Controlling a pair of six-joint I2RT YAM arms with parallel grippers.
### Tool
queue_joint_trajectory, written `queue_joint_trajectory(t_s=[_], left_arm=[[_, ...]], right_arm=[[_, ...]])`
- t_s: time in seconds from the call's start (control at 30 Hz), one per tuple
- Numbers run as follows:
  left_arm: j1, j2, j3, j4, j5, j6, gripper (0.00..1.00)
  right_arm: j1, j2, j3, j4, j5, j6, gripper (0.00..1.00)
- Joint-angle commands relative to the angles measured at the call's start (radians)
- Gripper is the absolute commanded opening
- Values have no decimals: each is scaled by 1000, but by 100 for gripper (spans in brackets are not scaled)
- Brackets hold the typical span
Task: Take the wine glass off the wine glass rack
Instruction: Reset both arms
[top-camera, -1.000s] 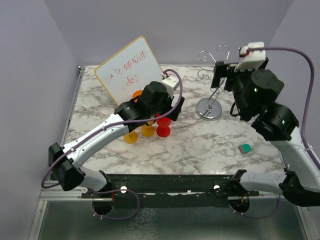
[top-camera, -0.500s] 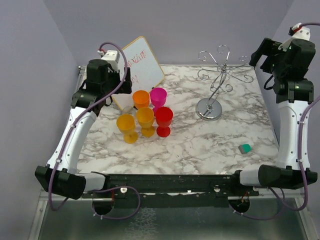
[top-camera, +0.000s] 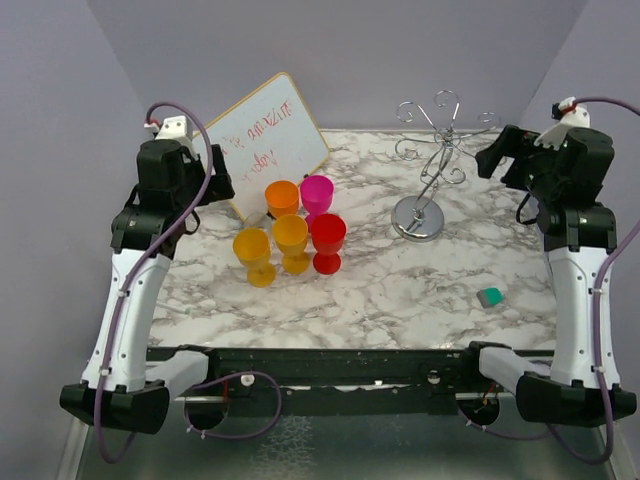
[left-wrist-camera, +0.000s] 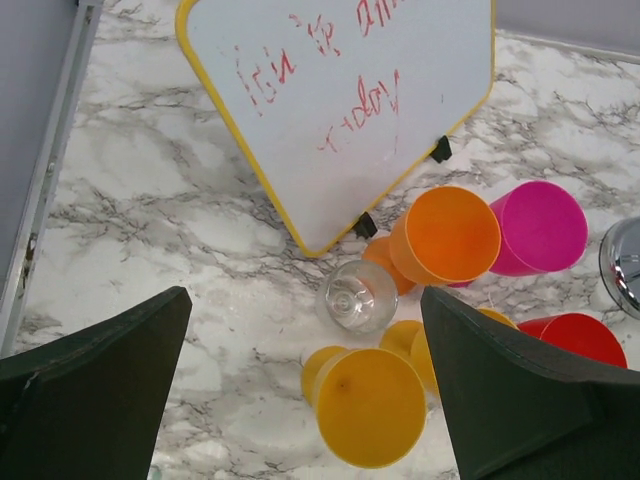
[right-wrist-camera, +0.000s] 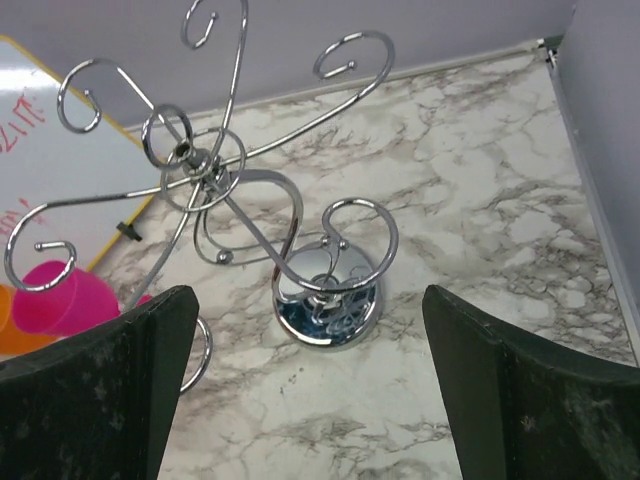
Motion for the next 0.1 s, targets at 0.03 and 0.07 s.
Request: queue_joint_trajectory(t_s=[0.03, 0.07], left_arm=[[-1, -60, -16, -28, -101, -63, 99], [-2, -64, -16, -29, -100, -59, 99]], right_arm=[[0, -72, -76, -21, -111, -13, 100], [0, -79, -78, -23, -118, -16, 100]])
